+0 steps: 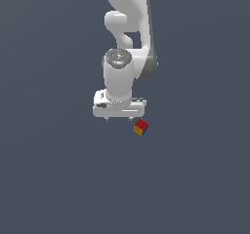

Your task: Pick up the object and move it to a goal position.

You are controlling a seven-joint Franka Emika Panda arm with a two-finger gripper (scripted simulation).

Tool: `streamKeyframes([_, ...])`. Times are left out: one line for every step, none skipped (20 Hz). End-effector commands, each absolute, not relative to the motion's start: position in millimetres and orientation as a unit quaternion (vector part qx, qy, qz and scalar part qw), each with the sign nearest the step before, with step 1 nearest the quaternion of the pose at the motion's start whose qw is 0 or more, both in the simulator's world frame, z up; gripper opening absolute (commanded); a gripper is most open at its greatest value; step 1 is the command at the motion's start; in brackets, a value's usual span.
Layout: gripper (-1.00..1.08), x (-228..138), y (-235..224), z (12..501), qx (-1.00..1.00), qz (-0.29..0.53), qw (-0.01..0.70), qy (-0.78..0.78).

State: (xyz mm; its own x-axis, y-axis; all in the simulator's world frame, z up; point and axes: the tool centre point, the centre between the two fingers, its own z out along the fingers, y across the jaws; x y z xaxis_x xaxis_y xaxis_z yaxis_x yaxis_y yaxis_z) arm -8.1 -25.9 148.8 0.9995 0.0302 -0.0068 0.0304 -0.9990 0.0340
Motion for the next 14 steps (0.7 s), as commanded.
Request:
streamKeyframes([1.00,-9.1,-19.5,144.5,0.999,-0.004,0.017,0.040])
streamKeyframes([1.00,-9.6,-16.6,142.5,0.999,-0.004,0.016,0.051])
streamKeyframes([1.00,-10.1,-13.4,140.3,0.998,-0.004,0.016,0.064])
streamKeyframes([1.00,-10.8,-10.0,138.0,0.997,-0.004,0.016,0.077])
streamKeyframes([1.00,-11.5,-6.3,135.6,0.996,-0.004,0.016,0.092])
streamKeyframes([1.00,-12.3,-2.4,133.0,0.994,-0.004,0.015,0.107])
streamKeyframes([1.00,-13.1,1.8,130.3,0.992,-0.004,0.015,0.123])
streamKeyframes([1.00,-14.1,6.2,127.5,0.990,-0.004,0.014,0.140])
streamKeyframes([1.00,-15.1,10.9,124.5,0.987,-0.004,0.014,0.158])
streamKeyframes([1.00,-16.3,15.5,121.6,0.984,-0.004,0.013,0.176])
streamKeyframes([1.00,-17.4,20.2,118.7,0.981,-0.004,0.012,0.193])
streamKeyframes([1.00,-18.6,24.9,115.9,0.977,-0.004,0.012,0.211])
streamKeyframes([1.00,-19.9,29.6,113.0,0.973,-0.004,0.011,0.229])
streamKeyframes([1.00,-21.2,34.3,110.2,0.969,-0.004,0.010,0.246])
